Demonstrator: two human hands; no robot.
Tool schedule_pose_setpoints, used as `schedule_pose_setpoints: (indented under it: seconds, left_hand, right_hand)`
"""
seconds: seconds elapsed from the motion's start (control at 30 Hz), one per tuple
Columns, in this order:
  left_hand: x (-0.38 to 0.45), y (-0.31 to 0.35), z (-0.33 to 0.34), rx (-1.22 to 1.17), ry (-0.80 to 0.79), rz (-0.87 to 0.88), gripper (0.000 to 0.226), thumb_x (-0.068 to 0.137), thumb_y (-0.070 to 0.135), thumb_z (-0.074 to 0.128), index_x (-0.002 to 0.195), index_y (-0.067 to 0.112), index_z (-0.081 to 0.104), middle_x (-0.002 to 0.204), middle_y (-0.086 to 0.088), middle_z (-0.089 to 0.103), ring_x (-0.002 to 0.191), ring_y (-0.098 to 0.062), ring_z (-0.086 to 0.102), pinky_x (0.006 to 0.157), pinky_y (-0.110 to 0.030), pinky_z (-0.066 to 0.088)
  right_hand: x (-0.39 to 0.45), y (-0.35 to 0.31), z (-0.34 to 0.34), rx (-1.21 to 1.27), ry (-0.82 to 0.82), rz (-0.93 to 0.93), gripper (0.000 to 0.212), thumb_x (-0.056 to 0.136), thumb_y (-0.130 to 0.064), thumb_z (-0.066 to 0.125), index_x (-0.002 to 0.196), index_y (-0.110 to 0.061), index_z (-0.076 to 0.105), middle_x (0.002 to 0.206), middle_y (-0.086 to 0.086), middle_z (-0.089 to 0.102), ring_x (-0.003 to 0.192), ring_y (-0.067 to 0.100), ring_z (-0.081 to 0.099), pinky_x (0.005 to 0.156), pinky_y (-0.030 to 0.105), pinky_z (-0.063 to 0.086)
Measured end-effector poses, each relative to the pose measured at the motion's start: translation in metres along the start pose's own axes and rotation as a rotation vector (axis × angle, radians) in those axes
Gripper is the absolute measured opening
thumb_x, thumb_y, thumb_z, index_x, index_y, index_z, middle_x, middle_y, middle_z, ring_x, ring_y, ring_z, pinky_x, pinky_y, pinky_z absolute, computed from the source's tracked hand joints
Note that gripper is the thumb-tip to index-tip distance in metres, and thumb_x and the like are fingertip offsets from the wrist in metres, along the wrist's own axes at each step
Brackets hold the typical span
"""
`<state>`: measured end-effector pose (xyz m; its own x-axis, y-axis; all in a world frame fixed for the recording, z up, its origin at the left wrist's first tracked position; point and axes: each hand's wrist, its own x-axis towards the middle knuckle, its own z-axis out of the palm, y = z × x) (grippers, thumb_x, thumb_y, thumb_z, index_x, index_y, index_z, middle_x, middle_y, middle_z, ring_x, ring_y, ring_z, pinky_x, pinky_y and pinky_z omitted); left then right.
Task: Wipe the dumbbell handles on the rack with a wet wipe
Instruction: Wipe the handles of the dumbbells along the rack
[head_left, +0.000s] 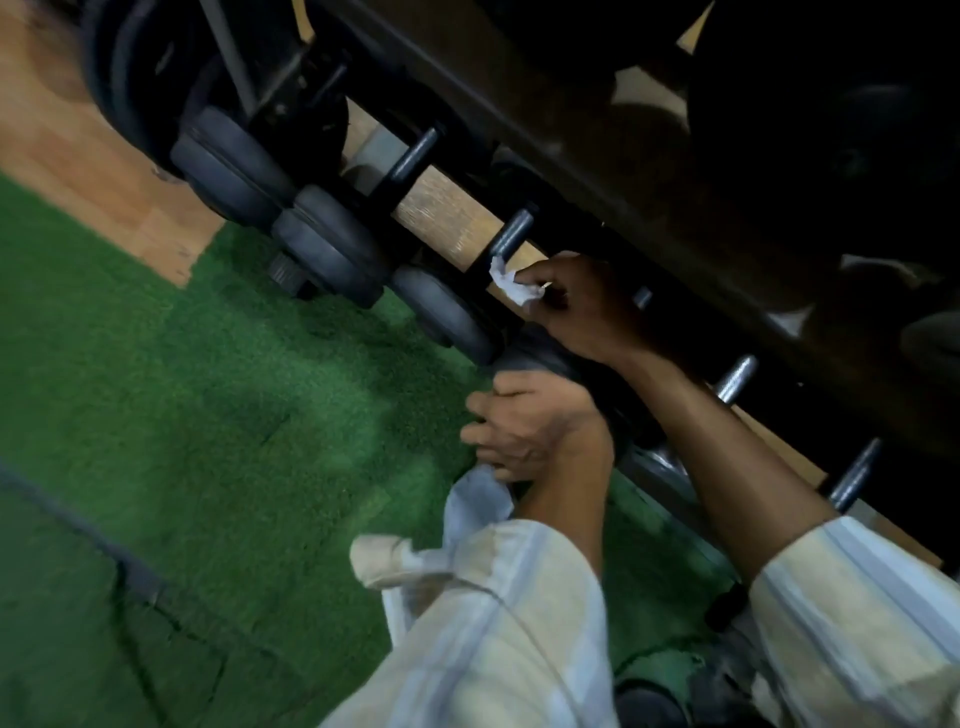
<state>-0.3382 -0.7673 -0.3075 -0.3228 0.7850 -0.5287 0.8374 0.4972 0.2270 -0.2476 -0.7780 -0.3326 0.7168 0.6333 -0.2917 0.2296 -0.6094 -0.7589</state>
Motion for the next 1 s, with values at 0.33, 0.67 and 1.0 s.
schedule_pose_setpoints:
  seconds: [0.33,0.67,1.0]
  left_hand:
    - [0.115,0.111,-0.012,-0.362,0.097,0.042,0.049,0.099,0.039,0.046,0.132,0.003,0.046,0.131,-0.026,0.057,0.120,-0.045,0.053,0.097,-0.048,0.039]
    - [0.122,0.119,-0.013,-0.323,0.117,0.062,0.043,0.098,0.028,0.049,0.133,0.003,0.049,0.128,-0.021,0.062,0.121,-0.039,0.056,0.095,-0.041,0.037]
    - [0.122,0.116,-0.010,-0.314,0.140,0.079,0.041,0.097,0.027,0.049,0.130,0.004,0.048,0.126,-0.021,0.059,0.116,-0.040,0.056,0.090,-0.043,0.038]
  right_hand:
    - [0.055,-0.033,0.029,-0.336,-0.197,-0.138,0.019,0.085,-0.022,0.070,0.076,-0.024,0.053,0.083,0.007,0.066,0.080,0.029,0.068,0.068,0.043,0.055]
    - [0.098,-0.054,0.033,-0.632,-0.335,-0.238,0.021,0.100,-0.014,0.050,0.114,-0.015,0.066,0.113,0.015,0.062,0.125,0.030,0.049,0.106,0.033,0.027]
    - [0.050,-0.026,0.029,-0.324,-0.221,-0.233,0.023,0.073,-0.012,0.058,0.090,-0.014,0.073,0.099,0.002,0.069,0.092,0.026,0.063,0.073,0.037,0.049]
